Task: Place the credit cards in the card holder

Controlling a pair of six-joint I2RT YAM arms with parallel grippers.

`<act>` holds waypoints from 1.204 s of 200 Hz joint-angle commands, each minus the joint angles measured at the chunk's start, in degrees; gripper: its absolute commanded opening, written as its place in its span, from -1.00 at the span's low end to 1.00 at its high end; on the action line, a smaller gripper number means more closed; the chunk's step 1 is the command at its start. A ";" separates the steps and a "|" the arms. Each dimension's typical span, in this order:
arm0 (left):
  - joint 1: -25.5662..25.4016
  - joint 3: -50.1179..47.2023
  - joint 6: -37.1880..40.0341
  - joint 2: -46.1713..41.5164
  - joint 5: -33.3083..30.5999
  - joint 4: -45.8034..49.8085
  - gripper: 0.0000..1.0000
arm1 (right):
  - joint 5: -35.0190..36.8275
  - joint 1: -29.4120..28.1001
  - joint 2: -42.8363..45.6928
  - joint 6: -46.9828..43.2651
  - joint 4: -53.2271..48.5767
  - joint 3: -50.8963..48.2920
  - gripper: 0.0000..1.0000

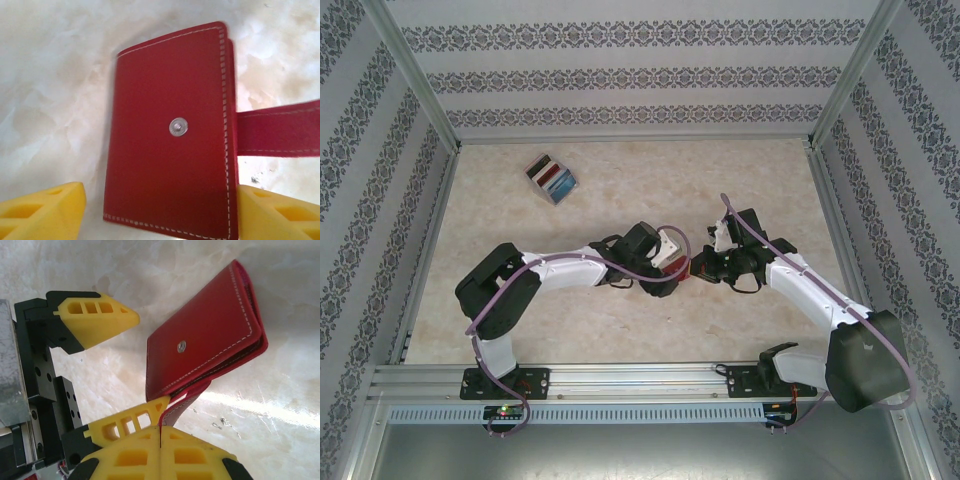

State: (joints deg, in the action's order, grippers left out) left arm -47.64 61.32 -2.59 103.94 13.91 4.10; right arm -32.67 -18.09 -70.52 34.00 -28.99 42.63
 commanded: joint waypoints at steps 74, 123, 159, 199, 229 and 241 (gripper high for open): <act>-0.44 1.31 3.53 -2.74 -9.67 1.21 -0.16 | 0.15 0.77 0.94 -3.56 -2.55 0.00 -1.00; -0.39 5.62 4.60 1.85 -7.04 2.78 -0.30 | 0.59 0.85 1.00 -3.87 -2.47 -0.85 -1.00; 0.38 8.20 2.88 5.02 -4.11 4.32 -1.00 | 2.54 1.64 0.91 -4.64 -2.50 -1.35 -1.00; 3.93 4.26 -9.23 2.34 -2.92 0.84 -1.00 | 12.38 4.66 0.98 -2.69 -4.60 -1.05 -0.45; 5.36 -2.96 -22.09 -2.59 -2.83 -6.37 -1.00 | 10.86 4.87 3.54 3.83 0.40 -4.49 -0.13; 5.28 -5.88 -25.87 -3.96 -4.11 -8.68 -1.00 | 8.30 4.57 4.53 6.03 3.56 -6.23 -0.04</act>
State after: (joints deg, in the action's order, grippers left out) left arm -42.52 59.94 -16.12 103.92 10.46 0.49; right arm -23.09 -13.26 -68.47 34.39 -30.11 39.48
